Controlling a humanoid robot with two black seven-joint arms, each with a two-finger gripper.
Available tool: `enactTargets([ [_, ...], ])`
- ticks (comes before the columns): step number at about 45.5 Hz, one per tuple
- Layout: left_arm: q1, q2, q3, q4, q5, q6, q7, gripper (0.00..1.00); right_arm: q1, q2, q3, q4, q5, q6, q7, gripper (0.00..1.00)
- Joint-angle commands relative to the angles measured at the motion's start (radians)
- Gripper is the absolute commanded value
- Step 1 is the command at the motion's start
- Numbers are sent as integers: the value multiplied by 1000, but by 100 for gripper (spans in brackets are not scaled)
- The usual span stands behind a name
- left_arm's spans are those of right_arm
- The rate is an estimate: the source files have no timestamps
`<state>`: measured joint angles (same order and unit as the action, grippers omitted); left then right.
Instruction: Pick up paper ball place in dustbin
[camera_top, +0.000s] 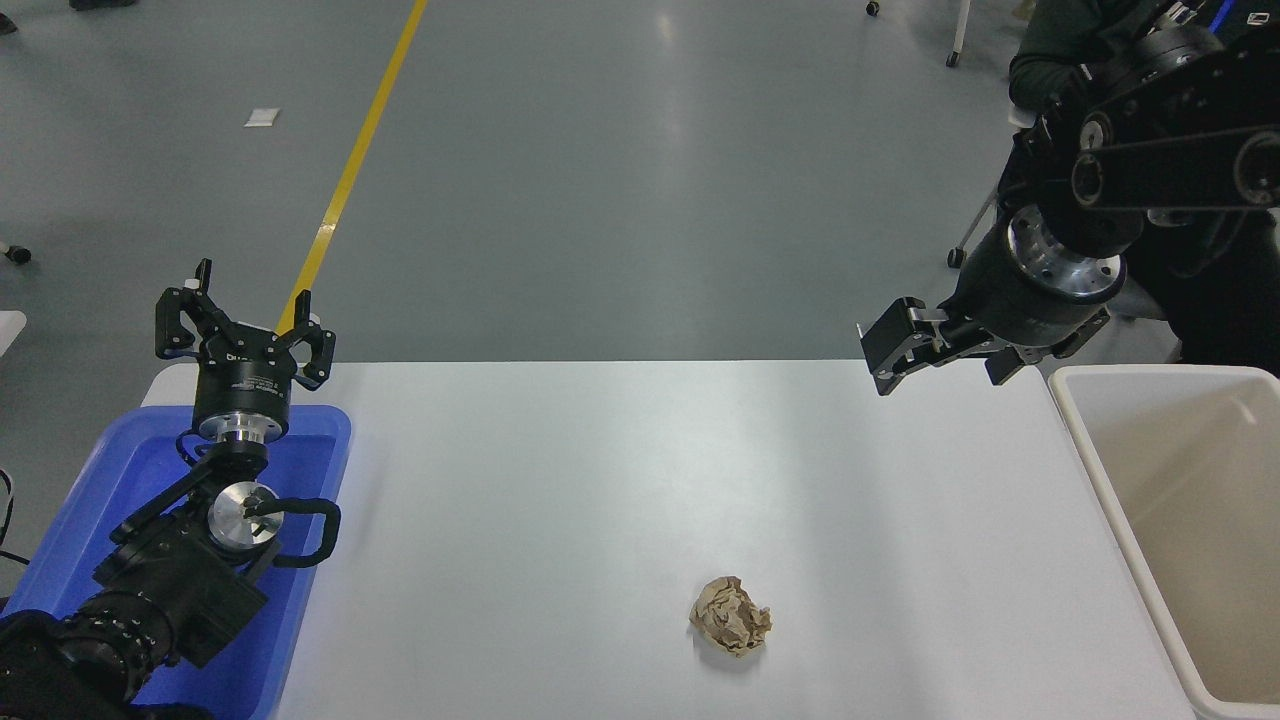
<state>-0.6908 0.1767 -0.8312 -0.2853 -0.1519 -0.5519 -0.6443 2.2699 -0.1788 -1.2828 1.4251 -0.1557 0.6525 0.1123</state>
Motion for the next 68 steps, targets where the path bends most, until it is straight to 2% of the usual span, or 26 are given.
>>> enactTargets([
  [1,0,0,0,0,0,0,0,99,-9,-2,8,0,-2,-4,0,100],
  [28,-1,1,-5,0,0,1,0,99,11,2,60,37,4,-7,0,100],
  [41,-1,1,-5,0,0,1,0,99,-50,-7,120,66,16,-74,0,100],
  [47,-1,1,-5,0,0,1,0,99,-105,-1,132,86,19,-175,0,100],
  [51,-1,1,-5,0,0,1,0,99,-135,42,157,97,28,-231,-2,100],
  [62,-1,1,-5,0,0,1,0,99,-230,179,226,101,131,-369,-5,100],
  [68,-1,1,-5,0,0,1,0,99,-300,179,266,101,189,-451,-6,100],
])
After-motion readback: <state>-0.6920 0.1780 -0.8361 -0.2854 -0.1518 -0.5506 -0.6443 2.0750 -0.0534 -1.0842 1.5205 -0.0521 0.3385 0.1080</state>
